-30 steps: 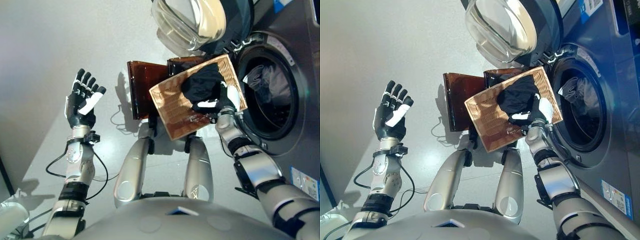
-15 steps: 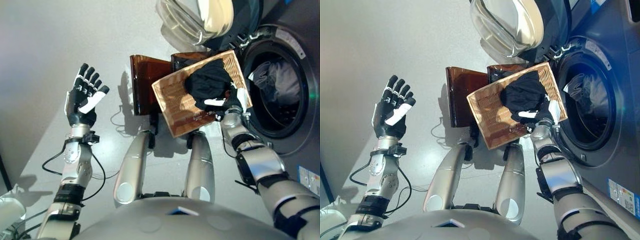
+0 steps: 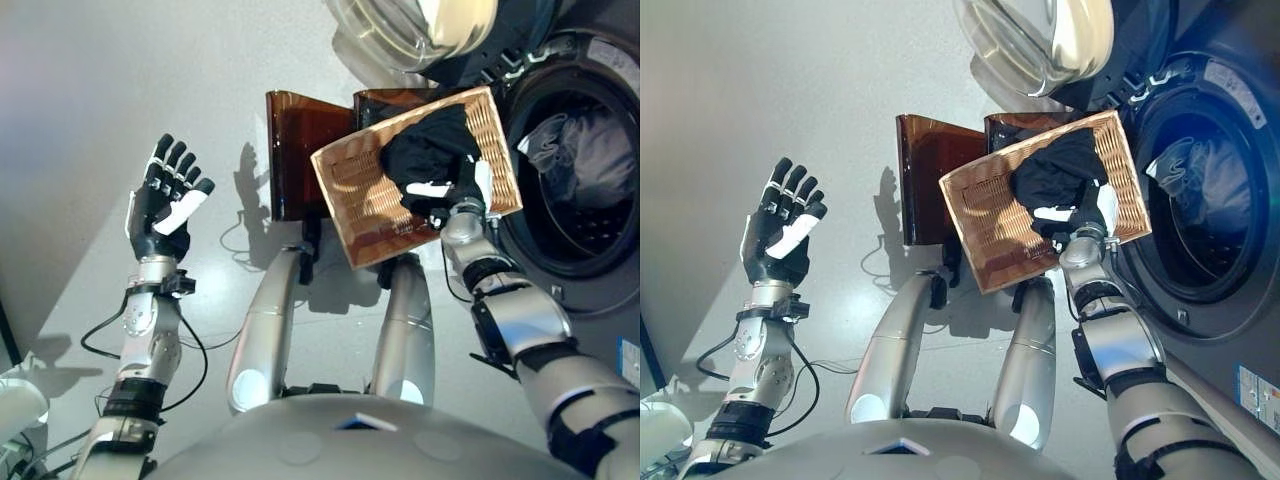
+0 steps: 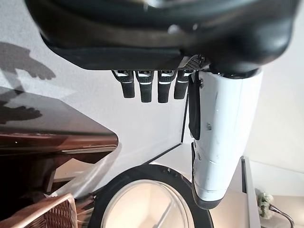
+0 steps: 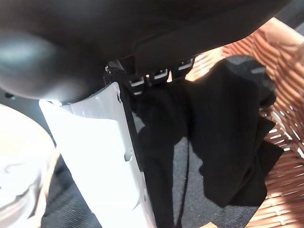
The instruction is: Pick up the clothes and place them into the washing machine
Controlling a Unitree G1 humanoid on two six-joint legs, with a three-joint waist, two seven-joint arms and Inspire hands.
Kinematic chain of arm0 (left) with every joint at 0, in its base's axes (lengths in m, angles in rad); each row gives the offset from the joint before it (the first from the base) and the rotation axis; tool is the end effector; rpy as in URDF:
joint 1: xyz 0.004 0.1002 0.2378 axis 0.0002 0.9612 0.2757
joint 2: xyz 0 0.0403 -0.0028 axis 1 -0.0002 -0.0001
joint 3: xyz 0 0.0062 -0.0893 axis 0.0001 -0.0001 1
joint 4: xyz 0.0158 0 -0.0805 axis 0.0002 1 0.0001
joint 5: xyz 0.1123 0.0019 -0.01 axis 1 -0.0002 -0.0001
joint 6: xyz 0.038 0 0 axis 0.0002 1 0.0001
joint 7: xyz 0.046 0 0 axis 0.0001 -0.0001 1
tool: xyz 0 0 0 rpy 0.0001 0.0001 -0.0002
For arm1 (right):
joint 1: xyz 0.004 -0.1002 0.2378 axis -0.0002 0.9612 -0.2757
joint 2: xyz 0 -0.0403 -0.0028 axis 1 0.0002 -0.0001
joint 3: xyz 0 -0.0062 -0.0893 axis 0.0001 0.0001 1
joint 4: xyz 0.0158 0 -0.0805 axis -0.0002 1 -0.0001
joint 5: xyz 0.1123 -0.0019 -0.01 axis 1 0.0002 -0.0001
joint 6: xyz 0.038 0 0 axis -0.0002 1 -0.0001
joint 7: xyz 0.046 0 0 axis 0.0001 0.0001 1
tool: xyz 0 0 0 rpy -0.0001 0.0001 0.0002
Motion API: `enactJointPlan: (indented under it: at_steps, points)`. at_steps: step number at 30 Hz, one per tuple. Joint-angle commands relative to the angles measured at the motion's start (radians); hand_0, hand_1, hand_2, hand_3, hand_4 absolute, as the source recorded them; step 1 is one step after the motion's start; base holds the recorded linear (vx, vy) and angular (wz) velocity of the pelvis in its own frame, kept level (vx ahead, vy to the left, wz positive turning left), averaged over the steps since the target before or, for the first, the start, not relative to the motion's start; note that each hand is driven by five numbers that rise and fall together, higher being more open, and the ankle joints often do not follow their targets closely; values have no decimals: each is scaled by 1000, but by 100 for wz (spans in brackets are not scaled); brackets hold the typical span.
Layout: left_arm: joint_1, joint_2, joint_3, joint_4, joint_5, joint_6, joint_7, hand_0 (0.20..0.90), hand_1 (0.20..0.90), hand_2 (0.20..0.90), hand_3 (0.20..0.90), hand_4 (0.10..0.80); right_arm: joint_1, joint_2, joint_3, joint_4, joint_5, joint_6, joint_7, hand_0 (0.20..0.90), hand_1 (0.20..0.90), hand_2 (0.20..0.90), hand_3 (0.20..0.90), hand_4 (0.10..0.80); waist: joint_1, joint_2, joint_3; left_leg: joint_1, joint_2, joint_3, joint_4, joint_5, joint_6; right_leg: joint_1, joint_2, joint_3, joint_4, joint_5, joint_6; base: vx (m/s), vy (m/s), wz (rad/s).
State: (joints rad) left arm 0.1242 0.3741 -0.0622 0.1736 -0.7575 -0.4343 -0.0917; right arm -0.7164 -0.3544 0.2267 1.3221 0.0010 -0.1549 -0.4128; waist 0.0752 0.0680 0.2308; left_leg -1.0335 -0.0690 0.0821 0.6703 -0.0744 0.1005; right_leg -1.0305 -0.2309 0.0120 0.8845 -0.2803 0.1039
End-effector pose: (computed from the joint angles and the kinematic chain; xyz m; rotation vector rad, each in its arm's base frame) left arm 0.1825 0.2278 0.0299 -0.3399 -0.1519 0.0851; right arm 0.2945 -0.2240 0.0213 -0.5916 0.3563 -0.3874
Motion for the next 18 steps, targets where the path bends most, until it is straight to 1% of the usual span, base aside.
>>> enactJointPlan:
  at_steps: [1,3,4,7,13,14,15,18]
  points:
    - [17,55,31,-134,-20,-85,-26,900,900,900,900,800,-44,-74,36,7,-9,-51,-8,900,900,900,900,800,20,18,-67,-34,-18,-23,120,-122,-56,-84,16,11,-17,130,-62,-37,-4,3]
    - [18,56,29,-142,-23,-84,-28,900,900,900,900,800,-53,-77,34,12,-6,-51,-7,900,900,900,900,800,23,18,-67,-50,-17,-21,141,-129,-57,-99,14,14,1,123,-64,-42,-3,4]
    - [21,57,26,-156,-26,-85,-31,900,900,900,900,800,-58,-85,29,10,1,-54,-4,900,900,900,900,800,23,18,-67,-72,-16,-19,181,-146,-57,-120,12,27,36,106,-70,-43,0,4]
    - [22,60,21,-166,-29,-85,-35,900,900,900,900,800,-67,-89,31,7,4,-59,4,900,900,900,900,800,26,18,-66,-97,-12,-19,224,-163,-57,-142,10,35,73,86,-77,-36,0,7]
    - [27,62,15,-169,-33,-78,-33,900,900,900,900,800,-80,-80,52,1,-9,-58,13,900,900,900,900,800,27,14,-68,-136,3,-24,308,-201,-47,-176,9,41,146,44,-90,-6,1,1]
    - [29,66,17,-172,-32,-76,-33,900,900,900,900,800,-80,-73,63,0,-22,-58,12,631,631,631,631,608,26,13,-69,-137,5,-22,315,-206,-45,-177,8,40,151,43,-93,0,0,0]
    - [30,68,18,-174,-32,-75,-34,900,900,900,900,800,-78,-69,70,-4,-27,-59,14,200,200,200,200,300,25,12,-70,-140,5,-23,321,-207,-45,-181,9,40,154,41,-93,0,0,0]
    - [33,71,20,-177,-32,-73,-34,900,900,900,900,800,-73,-65,85,-12,-41,-60,22,200,200,200,200,300,24,9,-74,-144,5,-24,326,-211,-44,-184,12,41,160,34,-95,0,0,0]
